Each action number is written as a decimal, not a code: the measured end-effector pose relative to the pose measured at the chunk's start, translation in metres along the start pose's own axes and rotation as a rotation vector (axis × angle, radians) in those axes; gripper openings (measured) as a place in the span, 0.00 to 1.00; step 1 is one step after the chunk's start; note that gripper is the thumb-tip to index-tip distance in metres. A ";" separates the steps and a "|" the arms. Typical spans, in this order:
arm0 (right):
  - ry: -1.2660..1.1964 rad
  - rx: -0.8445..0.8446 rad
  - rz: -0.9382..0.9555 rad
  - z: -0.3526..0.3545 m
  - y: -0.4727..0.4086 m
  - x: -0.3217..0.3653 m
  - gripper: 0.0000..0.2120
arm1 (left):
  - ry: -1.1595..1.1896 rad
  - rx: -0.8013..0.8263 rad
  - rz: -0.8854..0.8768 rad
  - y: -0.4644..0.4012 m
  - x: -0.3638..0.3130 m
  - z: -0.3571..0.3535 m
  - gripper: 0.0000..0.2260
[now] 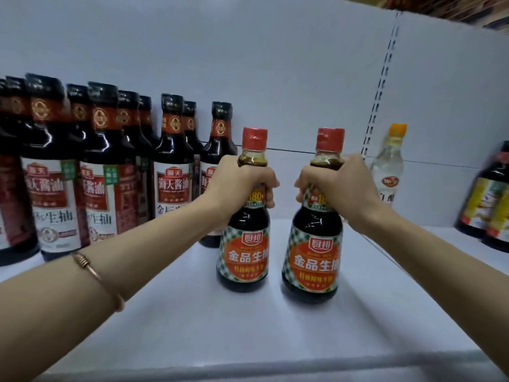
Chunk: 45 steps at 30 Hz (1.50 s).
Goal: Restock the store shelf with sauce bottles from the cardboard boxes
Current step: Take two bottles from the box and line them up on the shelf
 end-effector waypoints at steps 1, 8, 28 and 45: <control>-0.002 0.010 0.004 -0.002 -0.005 -0.007 0.03 | -0.006 -0.015 0.007 -0.005 0.004 -0.002 0.06; -0.037 -0.021 0.052 -0.011 -0.048 -0.055 0.07 | -0.057 -0.108 -0.020 -0.038 0.025 -0.017 0.02; 0.039 -0.019 0.022 -0.029 -0.090 -0.109 0.05 | -0.455 -0.481 -0.272 -0.109 0.058 -0.015 0.10; 0.049 0.284 -0.093 -0.033 -0.066 -0.124 0.15 | -0.546 -0.443 -0.206 -0.117 0.067 -0.004 0.30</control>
Point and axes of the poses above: each hand's wrist, its own y-axis away from the middle knuckle, its own z-axis out of the back of the hand, x = y × z, the point moved 9 cm from there along -y, towards the middle knuckle, and after that the axes turned 9 degrees about -x, right-handed, at the moved point
